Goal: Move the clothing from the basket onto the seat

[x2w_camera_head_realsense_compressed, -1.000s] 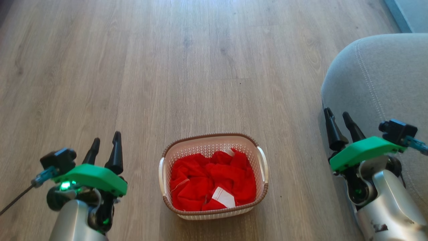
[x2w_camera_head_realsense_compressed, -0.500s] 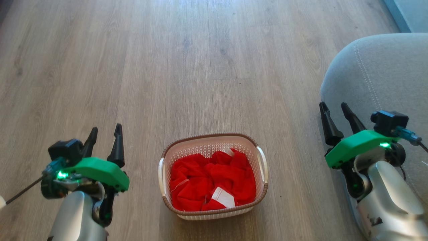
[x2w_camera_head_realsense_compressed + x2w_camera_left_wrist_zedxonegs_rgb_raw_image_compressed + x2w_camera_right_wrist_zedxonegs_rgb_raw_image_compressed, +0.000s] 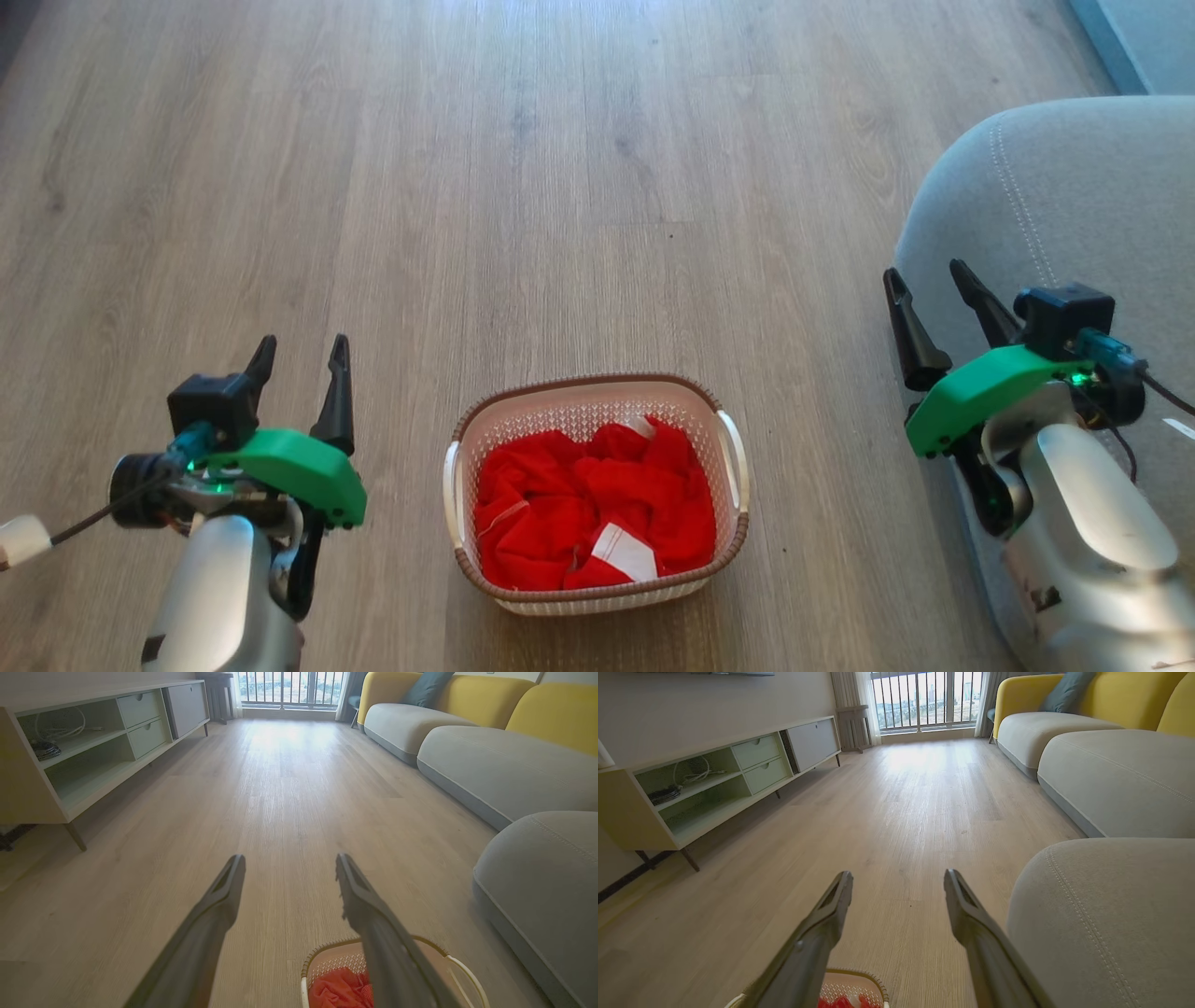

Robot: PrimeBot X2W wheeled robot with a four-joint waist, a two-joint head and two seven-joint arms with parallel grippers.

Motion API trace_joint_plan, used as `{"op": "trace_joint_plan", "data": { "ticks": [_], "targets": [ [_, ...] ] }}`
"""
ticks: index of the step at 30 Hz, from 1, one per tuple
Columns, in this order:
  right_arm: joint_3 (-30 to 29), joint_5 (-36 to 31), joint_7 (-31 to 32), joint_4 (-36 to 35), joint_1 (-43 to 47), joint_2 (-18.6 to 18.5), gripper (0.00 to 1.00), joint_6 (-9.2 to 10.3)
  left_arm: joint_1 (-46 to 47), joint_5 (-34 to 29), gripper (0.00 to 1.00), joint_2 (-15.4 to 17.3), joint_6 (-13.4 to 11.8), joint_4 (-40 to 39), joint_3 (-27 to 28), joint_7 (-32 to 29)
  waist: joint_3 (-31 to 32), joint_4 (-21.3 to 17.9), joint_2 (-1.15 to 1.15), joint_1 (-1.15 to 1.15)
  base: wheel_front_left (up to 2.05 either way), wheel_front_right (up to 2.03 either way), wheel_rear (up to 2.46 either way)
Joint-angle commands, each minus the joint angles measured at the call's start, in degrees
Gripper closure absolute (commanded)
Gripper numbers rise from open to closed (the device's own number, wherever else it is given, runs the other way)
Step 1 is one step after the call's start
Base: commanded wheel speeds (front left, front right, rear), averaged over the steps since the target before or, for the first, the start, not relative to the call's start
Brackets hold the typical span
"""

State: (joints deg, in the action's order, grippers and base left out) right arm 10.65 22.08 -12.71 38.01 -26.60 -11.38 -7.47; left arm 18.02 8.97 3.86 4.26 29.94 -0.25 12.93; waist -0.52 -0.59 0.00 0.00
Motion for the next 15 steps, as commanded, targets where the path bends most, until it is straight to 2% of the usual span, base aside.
{"op": "trace_joint_plan", "data": {
  "ticks": [1,8,15],
  "targets": [
    [1.1,-1.7,-1.0,-1.2,-3.1,-1.0,0.0,-0.02,4.0,-1.9,0.0,1.6,-0.5,-1.4,1.5,0.8,0.0,0.1,0.0,0.0,0.0,0.0,0.0],
    [0.3,-6.8,-2.2,-0.1,-4.1,-1.0,0.0,-0.02,5.0,-6.3,0.0,1.5,-0.6,-0.1,1.7,2.0,-0.1,0.1,0.0,0.0,0.0,0.0,0.0],
    [-1.2,-7.4,-2.3,-0.5,-3.9,-0.4,0.0,-0.02,4.9,-5.9,0.0,0.8,-0.3,0.3,2.1,2.1,-0.3,0.1,0.0,0.0,0.0,0.0,0.0]
  ]
}}
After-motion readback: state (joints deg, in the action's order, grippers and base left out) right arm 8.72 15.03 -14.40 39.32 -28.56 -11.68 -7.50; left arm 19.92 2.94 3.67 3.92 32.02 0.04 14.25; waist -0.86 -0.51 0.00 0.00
